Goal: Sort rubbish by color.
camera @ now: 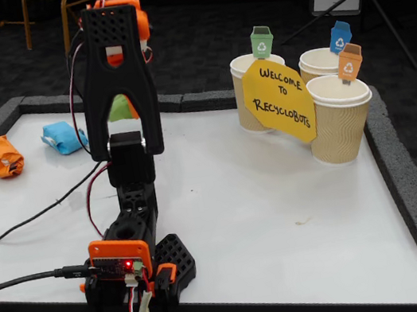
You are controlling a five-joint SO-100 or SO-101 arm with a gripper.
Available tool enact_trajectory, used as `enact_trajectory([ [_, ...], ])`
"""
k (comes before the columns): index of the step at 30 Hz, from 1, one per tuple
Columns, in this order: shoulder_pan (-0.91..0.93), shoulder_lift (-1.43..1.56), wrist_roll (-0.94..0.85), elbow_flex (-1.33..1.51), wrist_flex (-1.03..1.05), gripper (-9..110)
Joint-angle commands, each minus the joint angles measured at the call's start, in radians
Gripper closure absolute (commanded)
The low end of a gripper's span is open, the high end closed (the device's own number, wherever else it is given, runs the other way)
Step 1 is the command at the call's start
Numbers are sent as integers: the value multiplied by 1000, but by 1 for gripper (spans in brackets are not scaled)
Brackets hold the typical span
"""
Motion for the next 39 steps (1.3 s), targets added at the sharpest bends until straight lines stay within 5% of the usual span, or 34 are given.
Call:
enact_trajectory([
  [1, 46, 586, -26, 153, -48, 101],
  [16, 61, 1376, -26, 623, 41, 101],
  [39, 443, 1537, -26, 480, 207, 101],
])
